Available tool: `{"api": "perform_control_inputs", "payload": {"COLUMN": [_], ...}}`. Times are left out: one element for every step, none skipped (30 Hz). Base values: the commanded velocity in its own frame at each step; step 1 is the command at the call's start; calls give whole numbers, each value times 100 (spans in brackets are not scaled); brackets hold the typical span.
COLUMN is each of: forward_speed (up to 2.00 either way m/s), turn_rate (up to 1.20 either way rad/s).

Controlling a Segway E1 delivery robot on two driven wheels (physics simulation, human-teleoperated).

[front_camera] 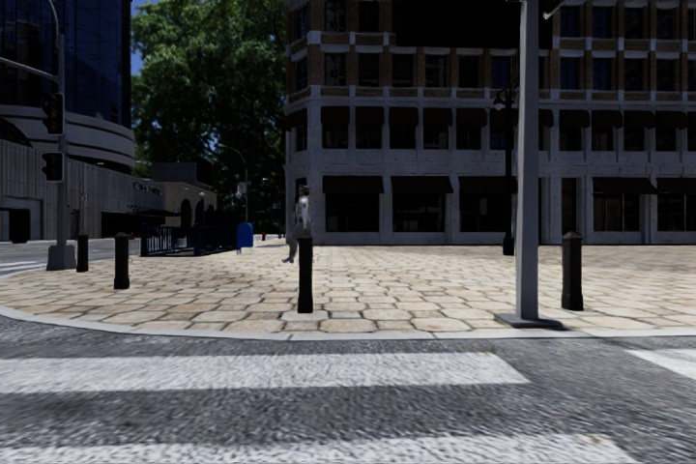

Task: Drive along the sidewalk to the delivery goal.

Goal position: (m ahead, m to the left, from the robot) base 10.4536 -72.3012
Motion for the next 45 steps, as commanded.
{"api": "perform_control_inputs", "payload": {"forward_speed": [200,200,200,200,200,200,200,200,200,200,200,200,200,200,200,200,200,200,200,200,200,200,200,200,200,200,200,200,200,200,200,200,200,200,200,200,200,200,200,200,200,200,200,200,200], "turn_rate": [-38,-42,-44,-44,-44,-44,-44,-44,-44,-44,-44,-40,0,0,0,0,0,0,0,0,0,0,0,0,0,0,0,0,0,-13,-22,-22,-25,-27,-27,-27,-27,-27,-27,-27,-27,-27,-28,-28,-31]}}
